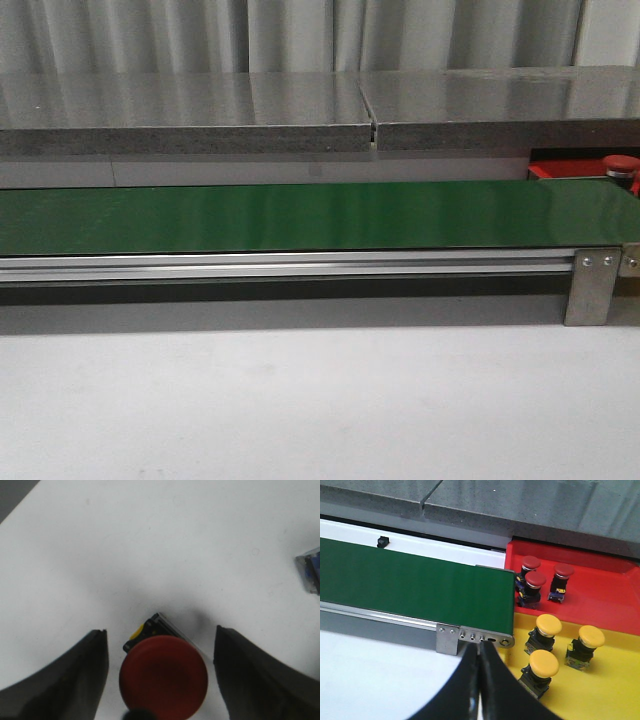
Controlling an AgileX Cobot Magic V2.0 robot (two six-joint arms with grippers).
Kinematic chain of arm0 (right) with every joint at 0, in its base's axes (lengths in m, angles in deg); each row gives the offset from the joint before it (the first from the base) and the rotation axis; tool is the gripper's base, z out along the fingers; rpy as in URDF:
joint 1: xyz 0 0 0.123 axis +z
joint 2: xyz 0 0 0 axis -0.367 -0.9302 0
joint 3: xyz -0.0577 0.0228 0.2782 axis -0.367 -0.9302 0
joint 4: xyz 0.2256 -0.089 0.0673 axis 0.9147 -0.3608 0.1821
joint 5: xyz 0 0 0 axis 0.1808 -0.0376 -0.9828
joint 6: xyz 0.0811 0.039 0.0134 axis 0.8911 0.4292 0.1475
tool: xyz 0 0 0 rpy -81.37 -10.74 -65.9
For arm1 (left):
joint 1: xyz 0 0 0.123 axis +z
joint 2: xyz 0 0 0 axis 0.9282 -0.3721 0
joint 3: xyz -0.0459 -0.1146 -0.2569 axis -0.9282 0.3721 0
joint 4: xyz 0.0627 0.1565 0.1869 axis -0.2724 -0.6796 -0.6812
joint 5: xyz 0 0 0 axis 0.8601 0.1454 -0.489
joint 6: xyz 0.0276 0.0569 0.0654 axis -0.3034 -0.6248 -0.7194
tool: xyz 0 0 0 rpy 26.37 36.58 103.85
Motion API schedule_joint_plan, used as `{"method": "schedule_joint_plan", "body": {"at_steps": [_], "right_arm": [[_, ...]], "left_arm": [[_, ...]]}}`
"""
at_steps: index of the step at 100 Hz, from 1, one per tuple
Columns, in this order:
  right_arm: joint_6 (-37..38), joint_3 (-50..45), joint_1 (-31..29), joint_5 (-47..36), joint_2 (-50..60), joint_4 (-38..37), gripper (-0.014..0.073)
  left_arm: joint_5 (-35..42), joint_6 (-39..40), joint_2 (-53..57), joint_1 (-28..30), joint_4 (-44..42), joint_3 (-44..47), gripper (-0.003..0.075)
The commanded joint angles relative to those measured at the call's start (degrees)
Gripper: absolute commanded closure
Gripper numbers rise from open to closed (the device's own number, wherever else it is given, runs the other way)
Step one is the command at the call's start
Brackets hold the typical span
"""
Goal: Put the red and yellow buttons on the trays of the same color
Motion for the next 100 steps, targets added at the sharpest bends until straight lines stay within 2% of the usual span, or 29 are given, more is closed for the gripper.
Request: {"method": "schedule_joint_plan", "body": {"at_steps": [1,14,28,66,80,100], "right_arm": [[-0.4,1.5,0.1,-4.1,-0.5,0.6,0.0662],[-0.4,1.5,0.1,-4.2,-0.5,0.6,0.0662],[-0.4,1.5,0.1,-4.2,-0.5,0.6,0.0662],[-0.4,1.5,0.1,-4.2,-0.5,0.6,0.0662],[-0.4,1.5,0.1,-4.2,-0.5,0.6,0.0662],[-0.4,1.5,0.1,-4.2,-0.5,0.6,0.0662]], "left_arm": [[1.0,0.7,2.6,0.2,0.3,-1.9,0.0358],[1.0,0.7,2.6,0.2,0.3,-1.9,0.0460],[1.0,0.7,2.6,0.2,0.3,-1.9,0.0521],[-0.3,-1.6,8.2,0.2,0.3,-1.9,0.0531],[-1.7,-5.5,12.1,-1.1,1.8,-1.9,0.0531],[-3.5,-6.5,15.6,-3.6,4.8,-1.9,0.0531]]}}
